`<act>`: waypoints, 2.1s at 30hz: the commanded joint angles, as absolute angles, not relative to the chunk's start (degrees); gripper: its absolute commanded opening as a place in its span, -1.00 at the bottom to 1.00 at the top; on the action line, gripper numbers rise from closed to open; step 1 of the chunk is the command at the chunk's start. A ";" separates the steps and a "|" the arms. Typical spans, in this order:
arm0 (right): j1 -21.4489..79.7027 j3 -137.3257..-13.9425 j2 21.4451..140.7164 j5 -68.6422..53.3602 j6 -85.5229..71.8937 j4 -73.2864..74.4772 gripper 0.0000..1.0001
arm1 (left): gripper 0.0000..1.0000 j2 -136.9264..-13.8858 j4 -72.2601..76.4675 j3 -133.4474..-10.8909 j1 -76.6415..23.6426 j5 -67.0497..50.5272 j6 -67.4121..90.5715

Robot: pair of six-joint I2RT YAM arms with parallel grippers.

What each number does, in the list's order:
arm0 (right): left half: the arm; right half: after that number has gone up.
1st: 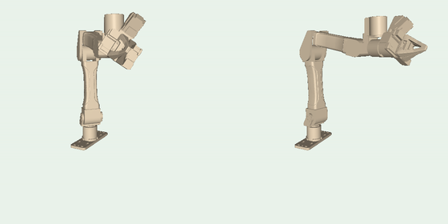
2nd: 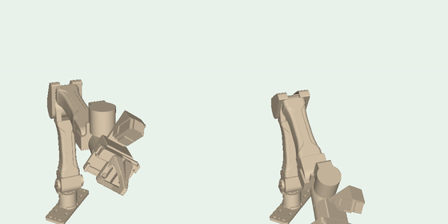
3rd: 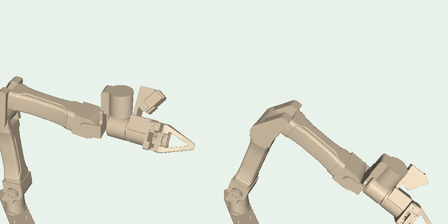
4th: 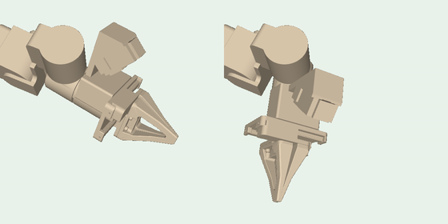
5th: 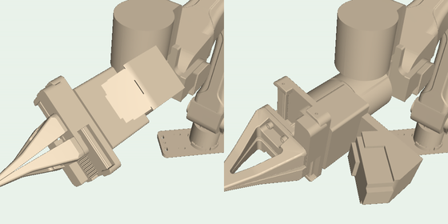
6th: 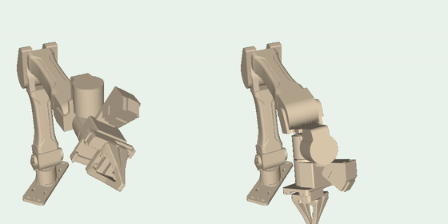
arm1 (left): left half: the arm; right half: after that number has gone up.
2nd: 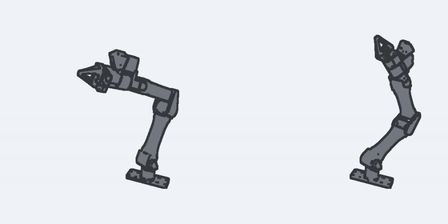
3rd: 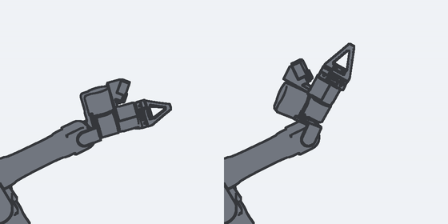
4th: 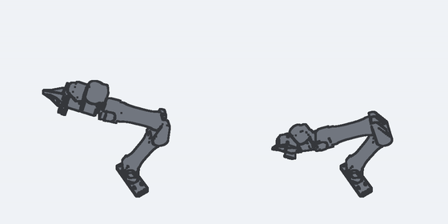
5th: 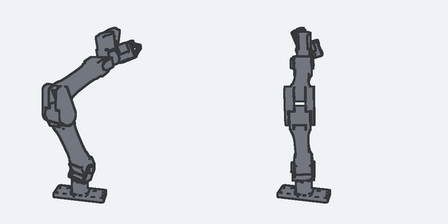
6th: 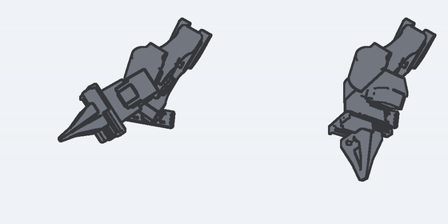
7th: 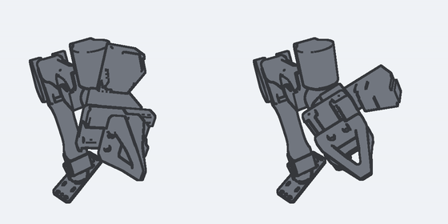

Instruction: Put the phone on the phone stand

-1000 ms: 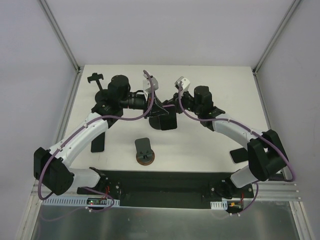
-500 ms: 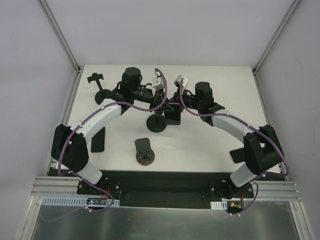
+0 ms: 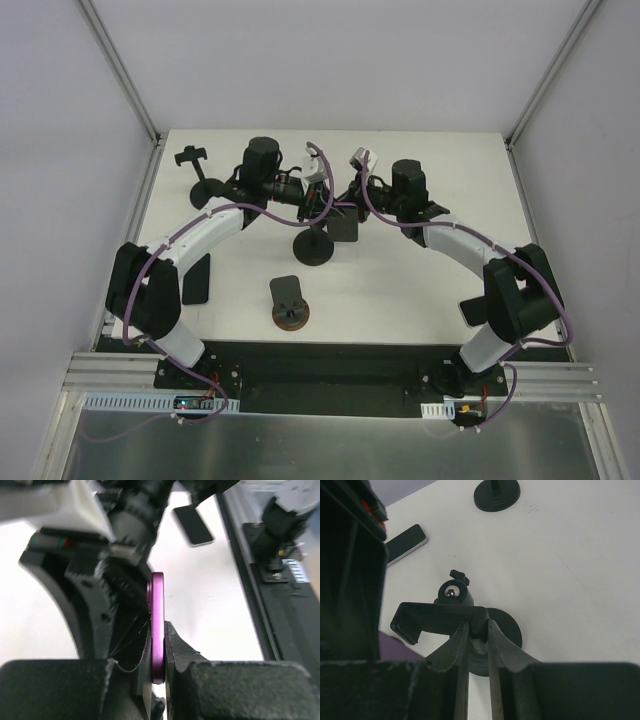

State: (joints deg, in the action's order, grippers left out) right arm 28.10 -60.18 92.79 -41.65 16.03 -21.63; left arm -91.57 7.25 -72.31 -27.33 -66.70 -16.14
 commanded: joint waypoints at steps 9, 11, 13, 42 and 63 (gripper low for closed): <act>27.77 -61.70 94.39 -47.90 13.45 -20.74 -0.99 | -1.00 -87.63 19.51 -66.71 -24.96 -62.14 -19.51; 27.69 -61.61 94.48 -47.72 13.45 -20.74 -0.99 | -1.00 -87.10 20.04 -66.18 -24.70 -61.61 -19.51; 27.69 -61.61 94.48 -47.72 13.45 -20.83 -0.99 | -1.00 -86.75 20.74 -65.66 -24.52 -61.26 -19.51; 35.38 -53.19 87.02 -9.86 6.51 -27.69 -0.99 | -1.00 -77.96 20.04 -57.40 -28.71 -12.01 -17.66; 64.25 -41.07 74.65 37.02 -0.55 -43.40 -0.42 | -1.00 -80.25 37.88 -52.12 -33.05 12.31 -7.92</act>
State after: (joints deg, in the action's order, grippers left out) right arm 65.47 -45.21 83.24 39.46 -0.95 -34.09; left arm -83.26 29.52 -53.12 -34.15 12.14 -7.68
